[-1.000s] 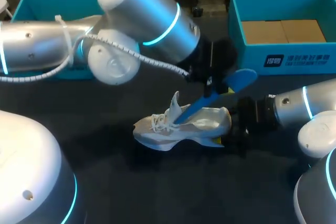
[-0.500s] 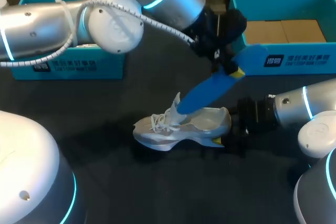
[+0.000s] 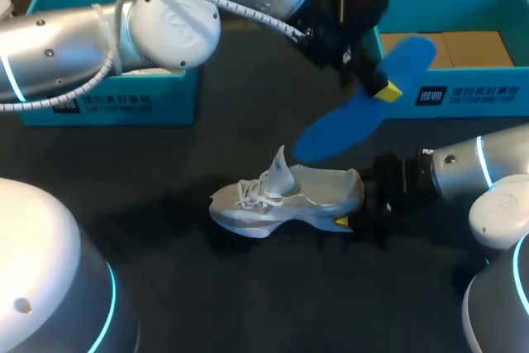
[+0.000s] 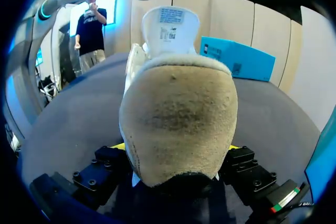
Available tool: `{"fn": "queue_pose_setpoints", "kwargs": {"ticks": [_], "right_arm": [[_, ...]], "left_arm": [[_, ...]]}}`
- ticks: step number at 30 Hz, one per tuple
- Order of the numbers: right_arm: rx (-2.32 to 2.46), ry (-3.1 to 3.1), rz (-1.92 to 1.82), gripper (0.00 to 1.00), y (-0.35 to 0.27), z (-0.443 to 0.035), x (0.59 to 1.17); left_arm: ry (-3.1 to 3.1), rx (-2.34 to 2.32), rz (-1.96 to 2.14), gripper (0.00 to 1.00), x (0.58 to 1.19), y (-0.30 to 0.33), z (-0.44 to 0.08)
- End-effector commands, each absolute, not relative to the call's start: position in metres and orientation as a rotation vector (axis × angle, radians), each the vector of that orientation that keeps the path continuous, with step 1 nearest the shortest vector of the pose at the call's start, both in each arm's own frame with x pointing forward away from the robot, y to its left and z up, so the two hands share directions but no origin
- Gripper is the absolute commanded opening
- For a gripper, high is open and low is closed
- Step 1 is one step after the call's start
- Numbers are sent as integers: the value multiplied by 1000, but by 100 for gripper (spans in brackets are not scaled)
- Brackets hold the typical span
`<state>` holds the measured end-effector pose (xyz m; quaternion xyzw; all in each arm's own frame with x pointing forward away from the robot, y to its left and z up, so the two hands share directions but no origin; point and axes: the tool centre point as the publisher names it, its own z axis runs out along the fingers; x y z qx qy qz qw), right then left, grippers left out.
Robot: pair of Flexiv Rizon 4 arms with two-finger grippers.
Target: Take the shoe out of the shoebox, open the shoe tongue, remove and reinsert the insole, then place the shoe into the shoebox
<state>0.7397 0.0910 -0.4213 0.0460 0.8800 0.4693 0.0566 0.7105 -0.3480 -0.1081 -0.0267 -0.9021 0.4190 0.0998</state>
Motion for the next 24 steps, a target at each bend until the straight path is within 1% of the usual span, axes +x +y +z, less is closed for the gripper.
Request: {"fn": "queue_pose_setpoints", "kwargs": {"ticks": [1, 24], "right_arm": [[141, 2671, 1417, 0, 92, -421, 738], [141, 2671, 1417, 0, 92, -421, 738]], "left_arm": [[-2645, -60, 1272, 0, 710, -348, -103], [-2322, 133, 1541, 0, 721, -366, -36]]}}
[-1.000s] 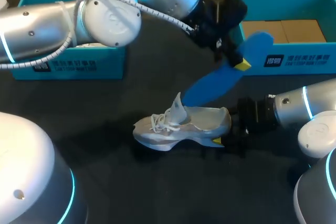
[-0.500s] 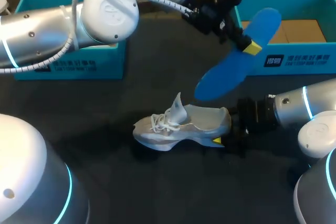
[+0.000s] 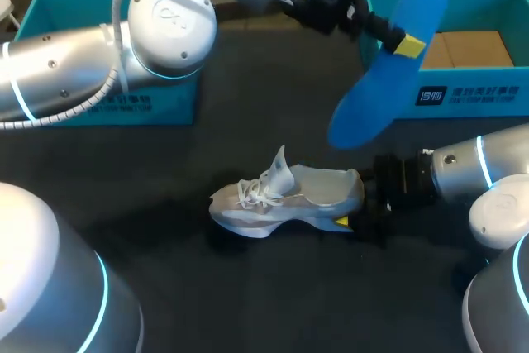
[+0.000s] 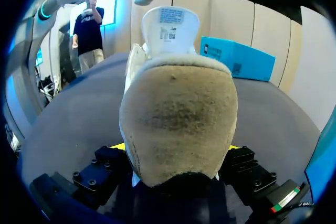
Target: Take the shoe out of the shoebox, open the shoe tongue, remove and reinsert the insole, then place the shoe into the shoebox
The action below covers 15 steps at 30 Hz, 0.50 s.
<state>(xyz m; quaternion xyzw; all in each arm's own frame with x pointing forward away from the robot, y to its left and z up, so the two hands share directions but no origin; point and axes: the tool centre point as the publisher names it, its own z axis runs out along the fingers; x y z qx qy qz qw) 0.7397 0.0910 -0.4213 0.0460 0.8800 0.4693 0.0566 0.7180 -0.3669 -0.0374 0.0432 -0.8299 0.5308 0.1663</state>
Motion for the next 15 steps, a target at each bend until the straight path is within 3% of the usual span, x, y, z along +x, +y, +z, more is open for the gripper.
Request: {"fn": "queue_pose_setpoints", "kwargs": {"ticks": [1, 15], "right_arm": [[141, 2671, 1417, 0, 92, -421, 738], [141, 2671, 1417, 0, 92, -421, 738]], "left_arm": [[-2294, 138, 1554, 0, 723, -365, -33], [-2216, 131, 1556, 0, 730, -363, -27]]}}
